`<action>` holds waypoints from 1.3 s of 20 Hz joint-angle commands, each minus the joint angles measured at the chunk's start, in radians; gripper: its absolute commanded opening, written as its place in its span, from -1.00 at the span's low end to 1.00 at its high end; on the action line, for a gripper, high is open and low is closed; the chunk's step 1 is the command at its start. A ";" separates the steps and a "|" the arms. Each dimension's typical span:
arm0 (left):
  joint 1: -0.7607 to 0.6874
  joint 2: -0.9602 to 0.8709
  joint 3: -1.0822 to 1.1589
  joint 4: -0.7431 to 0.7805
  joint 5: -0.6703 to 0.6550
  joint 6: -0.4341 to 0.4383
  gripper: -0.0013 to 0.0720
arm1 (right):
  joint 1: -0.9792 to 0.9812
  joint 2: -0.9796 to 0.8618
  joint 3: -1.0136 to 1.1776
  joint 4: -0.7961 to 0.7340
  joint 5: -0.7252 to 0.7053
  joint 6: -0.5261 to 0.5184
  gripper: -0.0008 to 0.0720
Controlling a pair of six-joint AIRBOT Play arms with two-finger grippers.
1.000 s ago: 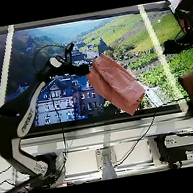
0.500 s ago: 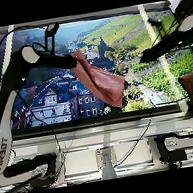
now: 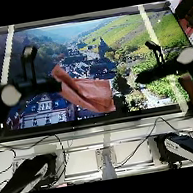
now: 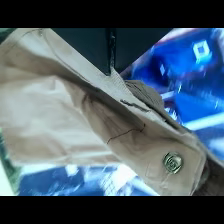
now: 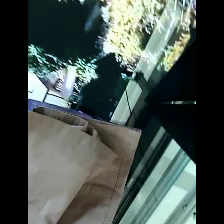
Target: Fold the clothes and pants, and hang the long-sleeved shirts on hangers.
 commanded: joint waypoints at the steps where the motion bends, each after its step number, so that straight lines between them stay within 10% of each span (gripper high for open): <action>1: 0.003 0.170 -0.274 0.017 0.079 -0.029 -0.94 | -0.004 0.156 -0.244 0.150 -0.088 0.110 -0.95; 5: 0.003 0.192 -0.461 -0.020 0.149 -0.082 -0.93 | 0.047 0.138 -0.385 0.262 -0.199 0.107 -0.01; 26: 0.003 0.192 -0.475 -0.020 0.176 -0.097 -0.93 | 0.169 -0.270 -0.393 0.384 -0.320 0.127 -0.14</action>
